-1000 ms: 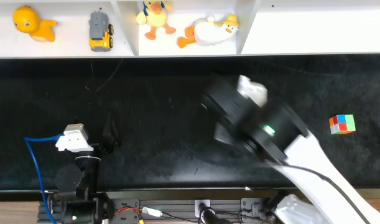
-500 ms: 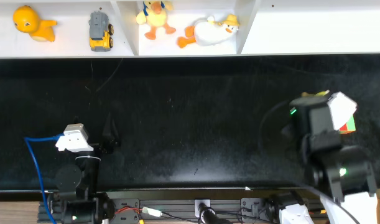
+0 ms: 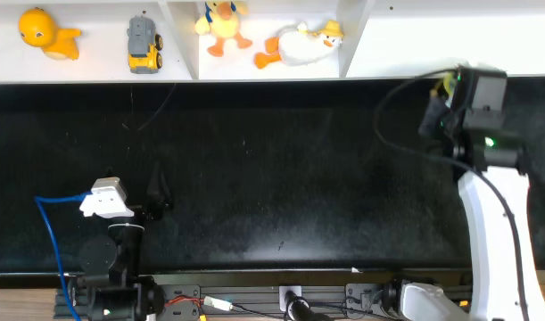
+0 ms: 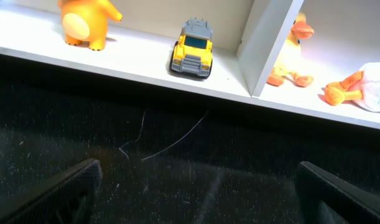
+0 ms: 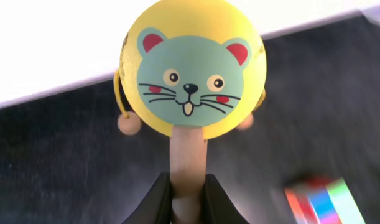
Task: Store Toys
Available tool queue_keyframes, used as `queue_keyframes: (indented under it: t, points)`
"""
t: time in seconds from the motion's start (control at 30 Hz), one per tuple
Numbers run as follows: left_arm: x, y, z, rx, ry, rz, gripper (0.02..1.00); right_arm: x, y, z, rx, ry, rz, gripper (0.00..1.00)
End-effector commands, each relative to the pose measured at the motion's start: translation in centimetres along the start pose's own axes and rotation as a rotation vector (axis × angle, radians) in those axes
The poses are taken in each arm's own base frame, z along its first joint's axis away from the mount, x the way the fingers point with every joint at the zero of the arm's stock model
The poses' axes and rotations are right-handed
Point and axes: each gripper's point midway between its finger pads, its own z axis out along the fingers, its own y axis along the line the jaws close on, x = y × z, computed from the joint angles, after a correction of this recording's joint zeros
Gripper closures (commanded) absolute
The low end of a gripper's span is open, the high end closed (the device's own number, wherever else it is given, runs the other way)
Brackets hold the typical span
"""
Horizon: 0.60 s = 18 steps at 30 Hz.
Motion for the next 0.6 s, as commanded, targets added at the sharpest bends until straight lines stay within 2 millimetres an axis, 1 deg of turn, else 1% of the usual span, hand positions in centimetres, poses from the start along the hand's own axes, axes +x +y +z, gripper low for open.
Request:
queue_keyframes:
  t: [0.03,0.2,0.27,0.5,0.6]
  points:
    - [0.1,-0.2,0.0,0.014,-0.005,-0.020,0.023,-1.5,2.5,2.7,-0.115,-0.036,-0.142,0.954]
    - [0.1,-0.2,0.0,0.014,-0.005,-0.020,0.023,-4.5,4.8,5.2,-0.211,-0.143,-0.132,0.954]
    - [0.1,-0.2,0.0,0.014,-0.005,-0.020,0.020,-5.2,5.5,6.1,-0.233,-0.168,-0.118,0.954]
    - [0.1,-0.2,0.0,0.014,-0.005,-0.020,0.023,-5.9,7.6,8.7,-0.276,-0.200,-0.127,0.952]
    - [0.1,-0.2,0.0,0.014,-0.005,-0.020,0.020,-6.3,9.2,9.5,-0.314,-0.227,-0.142,0.952]
